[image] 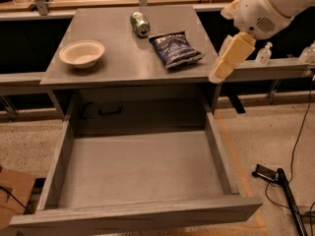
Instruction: Place blue chip bag into top drawer
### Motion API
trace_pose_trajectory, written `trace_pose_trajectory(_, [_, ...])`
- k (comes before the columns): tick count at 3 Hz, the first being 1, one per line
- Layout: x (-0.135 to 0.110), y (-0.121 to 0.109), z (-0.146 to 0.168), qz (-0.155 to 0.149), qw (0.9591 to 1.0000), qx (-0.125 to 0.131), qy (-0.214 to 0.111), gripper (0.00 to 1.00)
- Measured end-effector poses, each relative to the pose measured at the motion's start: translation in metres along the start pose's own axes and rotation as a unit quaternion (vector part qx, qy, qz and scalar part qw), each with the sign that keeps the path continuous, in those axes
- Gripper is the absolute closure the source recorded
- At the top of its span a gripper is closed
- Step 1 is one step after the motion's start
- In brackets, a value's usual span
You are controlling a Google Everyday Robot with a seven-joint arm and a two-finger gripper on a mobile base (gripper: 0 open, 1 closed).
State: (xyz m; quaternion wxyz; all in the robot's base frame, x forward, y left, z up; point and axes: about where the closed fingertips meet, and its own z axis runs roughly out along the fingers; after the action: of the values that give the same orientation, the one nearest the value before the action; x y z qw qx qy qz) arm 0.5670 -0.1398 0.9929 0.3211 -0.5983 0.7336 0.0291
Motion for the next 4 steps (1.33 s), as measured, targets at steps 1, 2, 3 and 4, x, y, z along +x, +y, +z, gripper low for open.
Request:
trace_pose_trajectory(1, [0.013,0.002,0.021,0.041,0.9991,0.002,-0.005,0.00])
trace_pose_trajectory(2, [0.016,-0.029,0.060,0.066,0.9972,0.029,-0.021,0.00])
trace_pose_trajectory(3, [0.018,-0.068,0.102,0.088,0.9939,0.054,-0.037,0.00])
trace_pose_trajectory(4, [0.019,-0.105,0.146,0.122,0.9885,0.066,-0.061,0.00])
